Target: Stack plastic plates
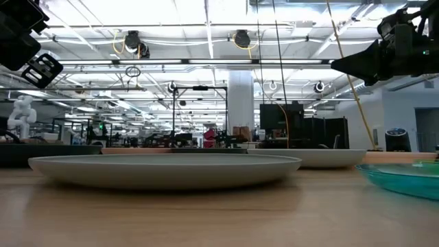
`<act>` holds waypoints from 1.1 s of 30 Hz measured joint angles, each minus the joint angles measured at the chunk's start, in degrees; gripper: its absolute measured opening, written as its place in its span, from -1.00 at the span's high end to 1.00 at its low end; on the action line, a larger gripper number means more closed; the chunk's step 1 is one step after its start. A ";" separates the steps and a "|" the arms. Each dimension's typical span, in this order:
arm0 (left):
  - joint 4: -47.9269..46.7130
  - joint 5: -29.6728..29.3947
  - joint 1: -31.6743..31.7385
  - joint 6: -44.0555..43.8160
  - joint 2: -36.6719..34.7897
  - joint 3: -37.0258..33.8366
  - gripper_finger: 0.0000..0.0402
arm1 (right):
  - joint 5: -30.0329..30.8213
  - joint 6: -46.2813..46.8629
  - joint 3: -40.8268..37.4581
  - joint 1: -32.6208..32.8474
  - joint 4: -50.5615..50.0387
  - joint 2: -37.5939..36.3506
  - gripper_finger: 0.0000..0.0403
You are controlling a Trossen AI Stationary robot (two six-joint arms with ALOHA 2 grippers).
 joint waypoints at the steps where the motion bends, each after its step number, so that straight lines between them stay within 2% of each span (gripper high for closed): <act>1: 0.01 0.00 0.01 0.00 0.02 0.00 0.64 | -0.02 0.00 0.00 0.01 0.01 0.00 0.81; 28: 0.00 0.00 0.00 0.00 0.00 0.01 0.64 | 0.00 0.02 0.01 0.01 -0.01 0.00 0.81; 33: 0.14 -0.14 0.00 8.15 0.02 -0.01 0.64 | 0.00 0.00 0.02 -0.01 0.01 -0.02 0.81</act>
